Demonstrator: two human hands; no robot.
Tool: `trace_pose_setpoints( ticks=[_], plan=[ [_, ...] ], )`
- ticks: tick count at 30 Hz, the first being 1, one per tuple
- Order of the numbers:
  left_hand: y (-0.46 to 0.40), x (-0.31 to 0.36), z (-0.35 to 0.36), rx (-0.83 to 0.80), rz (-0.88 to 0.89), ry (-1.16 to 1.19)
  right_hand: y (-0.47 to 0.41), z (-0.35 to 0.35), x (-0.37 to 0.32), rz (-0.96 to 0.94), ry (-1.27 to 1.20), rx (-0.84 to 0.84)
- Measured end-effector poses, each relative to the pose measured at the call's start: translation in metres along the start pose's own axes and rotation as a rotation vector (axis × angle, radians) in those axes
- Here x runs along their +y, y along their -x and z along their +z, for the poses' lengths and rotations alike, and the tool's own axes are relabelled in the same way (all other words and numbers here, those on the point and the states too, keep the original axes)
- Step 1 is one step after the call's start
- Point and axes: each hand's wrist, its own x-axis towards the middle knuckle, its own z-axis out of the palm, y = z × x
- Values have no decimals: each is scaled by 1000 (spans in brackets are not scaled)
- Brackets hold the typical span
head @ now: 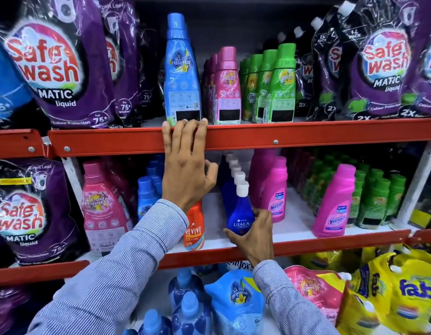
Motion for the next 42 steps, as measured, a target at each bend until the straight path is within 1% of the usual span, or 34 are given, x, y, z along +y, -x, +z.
trace_pose_setpoints(
  ticks=[3, 6, 9, 12, 17, 21, 24, 28, 35, 39, 42],
  plan=[
    [-1, 1, -1, -8, -5, -7, 7, -10, 2, -11, -16, 18],
    [-1, 8, -1, -20, 19, -5, 12, -29, 6, -82, -19, 119],
    [-3, 28, 4, -53, 90, 47, 10, -54, 10, -117, -18, 232],
    [-8, 56, 10, -97, 151, 83, 6, -80, 21, -106, -32, 317],
    [-18, 97, 23, -167, 176, 86, -7, -115, 55, -36, -54, 375],
    [-23, 120, 37, -158, 108, 61, -23, -132, 88, 47, -77, 402],
    [-23, 136, 47, -87, 37, 50, -33, -140, 112, 145, -103, 406],
    [-23, 142, 52, -17, -33, 55, -46, -145, 129, 252, -72, 369],
    [-25, 135, 49, -16, 2, 29, -64, -146, 146, 260, -32, 275],
    [-25, 136, 46, -28, -4, 34, -67, -147, 148, 259, -34, 270],
    [-25, 132, 43, -48, 12, 27, -65, -146, 145, 237, -38, 298]
  ],
)
